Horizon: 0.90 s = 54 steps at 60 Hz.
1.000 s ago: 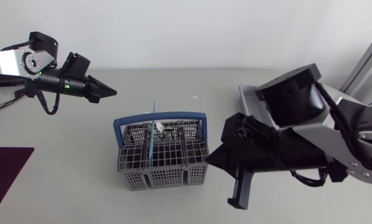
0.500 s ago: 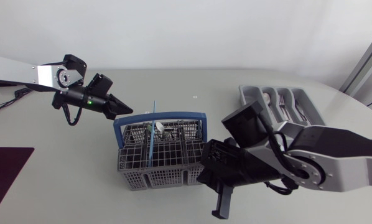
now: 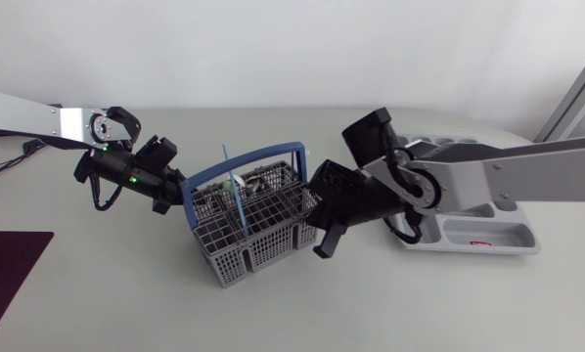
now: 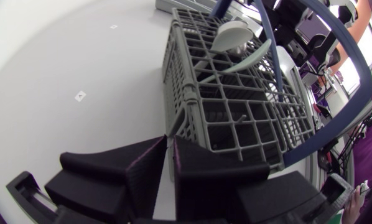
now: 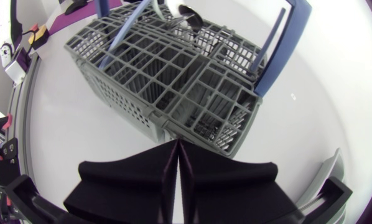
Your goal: Unload the cutlery basket into the drawer organizer.
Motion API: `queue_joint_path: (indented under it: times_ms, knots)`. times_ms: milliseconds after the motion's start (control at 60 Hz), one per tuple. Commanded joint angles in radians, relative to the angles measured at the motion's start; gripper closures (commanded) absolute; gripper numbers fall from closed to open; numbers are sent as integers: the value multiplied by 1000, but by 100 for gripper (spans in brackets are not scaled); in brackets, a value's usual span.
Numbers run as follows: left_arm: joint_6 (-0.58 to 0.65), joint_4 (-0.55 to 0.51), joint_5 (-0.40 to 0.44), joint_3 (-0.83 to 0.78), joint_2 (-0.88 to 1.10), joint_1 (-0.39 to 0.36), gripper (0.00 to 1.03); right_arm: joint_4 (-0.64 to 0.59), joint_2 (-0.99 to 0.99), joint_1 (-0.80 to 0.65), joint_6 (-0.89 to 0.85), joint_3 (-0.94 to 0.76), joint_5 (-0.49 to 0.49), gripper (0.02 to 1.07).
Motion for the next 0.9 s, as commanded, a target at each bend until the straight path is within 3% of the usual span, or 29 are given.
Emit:
queue_joint_path:
  times_ms: [0, 267, 383, 500, 650, 733, 883]
  knots:
    - [67, -33, 28, -56, -41, -2, 71, 28, 64, -18, -10, 80, 4, 101]
    - [30, -1, 40, -174, -139, -81, 71, 30, 239, -45, 8, 290, 18, 101]
    - [-76, 136, 36, -253, -185, -151, 71, 28, 328, -48, 15, 380, 39, 101]
    - [-80, 143, 36, -252, -212, -104, 71, 25, 285, -67, 13, 339, 36, 101]
    - [-77, 125, 60, -266, -320, -9, 71, 28, 71, -107, 7, 173, 13, 98]
    - [-82, 117, 83, -269, -372, 8, 70, 25, -34, -122, 4, 95, -12, 83]
    - [-80, 31, 172, -184, -395, 16, 69, -21, -196, -131, -2, -35, -61, 30]
